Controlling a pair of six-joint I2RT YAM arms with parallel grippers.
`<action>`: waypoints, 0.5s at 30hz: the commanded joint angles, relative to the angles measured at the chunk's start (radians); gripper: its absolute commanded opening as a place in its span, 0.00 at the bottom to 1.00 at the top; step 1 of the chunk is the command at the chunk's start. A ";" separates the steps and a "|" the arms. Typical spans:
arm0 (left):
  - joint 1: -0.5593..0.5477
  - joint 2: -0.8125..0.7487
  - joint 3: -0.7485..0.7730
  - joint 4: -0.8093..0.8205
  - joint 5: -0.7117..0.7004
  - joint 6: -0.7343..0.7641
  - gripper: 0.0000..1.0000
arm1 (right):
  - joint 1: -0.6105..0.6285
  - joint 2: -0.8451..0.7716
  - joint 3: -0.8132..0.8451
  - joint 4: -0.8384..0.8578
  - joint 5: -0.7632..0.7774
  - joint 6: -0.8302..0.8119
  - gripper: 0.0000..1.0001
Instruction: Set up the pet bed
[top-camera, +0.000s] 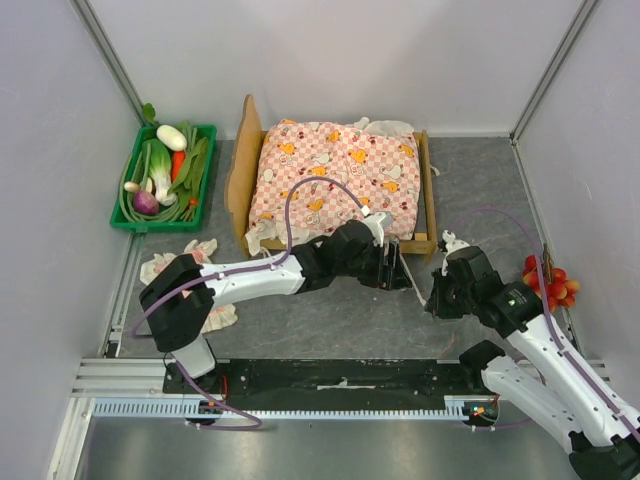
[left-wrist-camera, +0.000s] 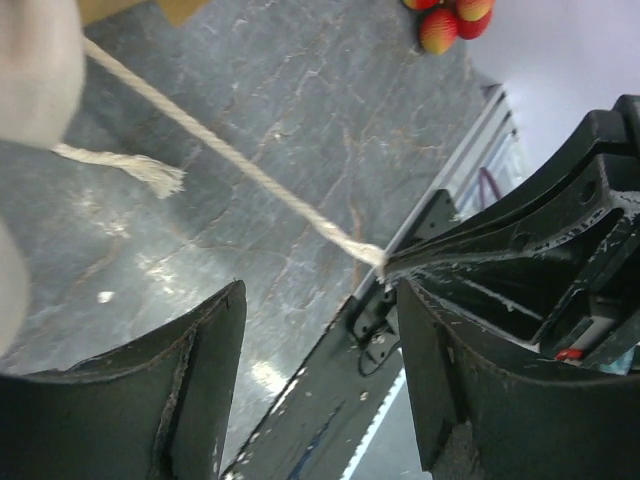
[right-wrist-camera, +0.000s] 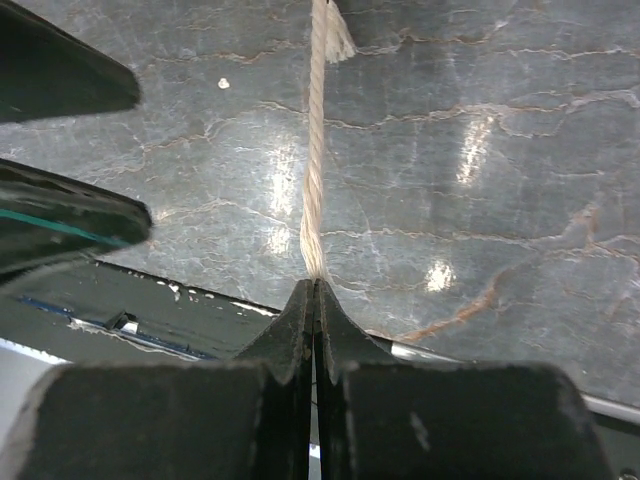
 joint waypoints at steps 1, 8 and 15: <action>-0.014 0.041 -0.103 0.302 0.008 -0.280 0.68 | 0.004 -0.025 -0.051 0.094 -0.079 0.029 0.00; -0.039 0.108 -0.155 0.440 -0.026 -0.473 0.68 | 0.004 -0.070 -0.108 0.162 -0.087 0.058 0.00; -0.048 0.169 -0.181 0.561 -0.039 -0.584 0.65 | 0.004 -0.117 -0.147 0.203 -0.101 0.096 0.00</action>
